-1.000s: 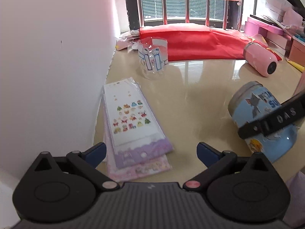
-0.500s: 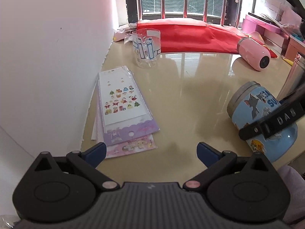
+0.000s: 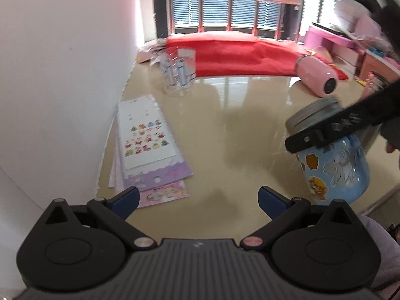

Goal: Flip cup upright

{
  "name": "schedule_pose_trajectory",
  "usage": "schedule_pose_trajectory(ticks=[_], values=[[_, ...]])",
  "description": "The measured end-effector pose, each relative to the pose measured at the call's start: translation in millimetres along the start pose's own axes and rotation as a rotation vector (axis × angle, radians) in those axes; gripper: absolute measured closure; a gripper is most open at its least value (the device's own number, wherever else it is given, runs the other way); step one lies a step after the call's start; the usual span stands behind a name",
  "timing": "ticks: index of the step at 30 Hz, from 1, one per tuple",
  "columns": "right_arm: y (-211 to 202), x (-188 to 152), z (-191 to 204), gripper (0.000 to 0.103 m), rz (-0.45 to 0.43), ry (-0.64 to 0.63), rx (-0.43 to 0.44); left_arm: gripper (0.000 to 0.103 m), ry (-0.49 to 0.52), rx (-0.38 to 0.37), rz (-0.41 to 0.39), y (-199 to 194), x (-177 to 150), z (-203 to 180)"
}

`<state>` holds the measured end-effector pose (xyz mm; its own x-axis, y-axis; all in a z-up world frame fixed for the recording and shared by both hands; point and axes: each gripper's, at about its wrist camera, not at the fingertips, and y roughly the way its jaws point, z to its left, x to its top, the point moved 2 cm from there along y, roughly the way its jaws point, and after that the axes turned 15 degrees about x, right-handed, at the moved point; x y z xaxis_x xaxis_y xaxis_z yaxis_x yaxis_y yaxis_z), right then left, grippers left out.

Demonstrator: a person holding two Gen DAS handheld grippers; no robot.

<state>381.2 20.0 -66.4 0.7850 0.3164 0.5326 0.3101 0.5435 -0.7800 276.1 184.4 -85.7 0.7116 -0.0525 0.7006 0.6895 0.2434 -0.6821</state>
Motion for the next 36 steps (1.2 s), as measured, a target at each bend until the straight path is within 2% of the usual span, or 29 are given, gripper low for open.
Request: schedule_pose_trajectory(ticks=[4, 8, 10, 17, 21, 25, 30, 36], values=[[-34, -30, 18, 0.020, -0.187, -0.116, 0.024, 0.000, 0.018, -0.039, -0.024, -5, 0, -3], [-47, -56, 22, 0.020, -0.323, -0.189, -0.016, 0.000, 0.059, -0.058, -0.027, -8, -4, -11], [-48, -63, 20, 0.020, -0.335, -0.195, -0.023, 0.000, 0.077, -0.060, -0.020, -9, -7, -15], [-35, -51, 13, 0.020, -0.262, -0.176, -0.062, 0.000, 0.089, -0.060, -0.016, -13, -9, -23], [-27, -46, 12, 0.020, -0.275, -0.191, -0.064, 0.000, 0.070, -0.052, -0.013, -15, -10, -23], [-30, -52, 6, 0.019, -0.311, -0.184, -0.045, 0.000, 0.059, -0.055, -0.020, -21, -12, -25], [-39, -61, 4, 0.005, -0.373, -0.212, -0.040, 0.000, 0.057, -0.043, -0.025, -30, -14, -33], [-64, -75, 6, 0.005, -0.445, -0.230, -0.021, 0.000, 0.039, -0.019, -0.036, -49, -19, -43]])
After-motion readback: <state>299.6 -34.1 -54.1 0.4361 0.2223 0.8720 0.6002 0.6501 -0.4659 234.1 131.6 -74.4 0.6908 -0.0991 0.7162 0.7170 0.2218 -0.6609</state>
